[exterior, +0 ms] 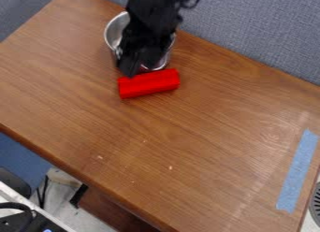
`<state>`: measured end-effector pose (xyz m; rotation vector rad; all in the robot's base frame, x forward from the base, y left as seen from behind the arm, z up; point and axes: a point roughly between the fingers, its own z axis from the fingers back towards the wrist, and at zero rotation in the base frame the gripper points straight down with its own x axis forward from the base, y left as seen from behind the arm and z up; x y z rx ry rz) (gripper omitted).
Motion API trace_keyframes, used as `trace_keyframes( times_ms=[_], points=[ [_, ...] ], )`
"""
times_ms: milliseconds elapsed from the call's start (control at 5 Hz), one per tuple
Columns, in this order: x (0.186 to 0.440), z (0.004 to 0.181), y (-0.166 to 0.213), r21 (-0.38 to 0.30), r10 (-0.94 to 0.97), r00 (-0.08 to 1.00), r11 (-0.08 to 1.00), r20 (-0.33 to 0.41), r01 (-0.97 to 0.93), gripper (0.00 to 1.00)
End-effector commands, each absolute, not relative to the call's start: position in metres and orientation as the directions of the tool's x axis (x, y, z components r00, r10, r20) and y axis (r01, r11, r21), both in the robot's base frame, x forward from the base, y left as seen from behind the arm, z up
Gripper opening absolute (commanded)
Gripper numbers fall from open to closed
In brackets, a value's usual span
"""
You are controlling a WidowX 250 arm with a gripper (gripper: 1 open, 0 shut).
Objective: Move the red object from the metal pot to the table
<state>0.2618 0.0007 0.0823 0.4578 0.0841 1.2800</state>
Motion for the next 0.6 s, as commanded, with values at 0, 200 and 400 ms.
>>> trace_keyframes(
  times_ms=[0,200,400],
  points=[
    [0.275,0.104,-0.002,0.37,0.847,0.489,0.395,0.209,-0.841,1.0],
    [0.28,0.111,0.002,0.394,0.758,0.635,0.544,0.146,-0.74,1.0],
    [0.266,0.077,0.021,0.397,0.786,0.607,0.523,0.118,-0.754,1.0]
  ],
)
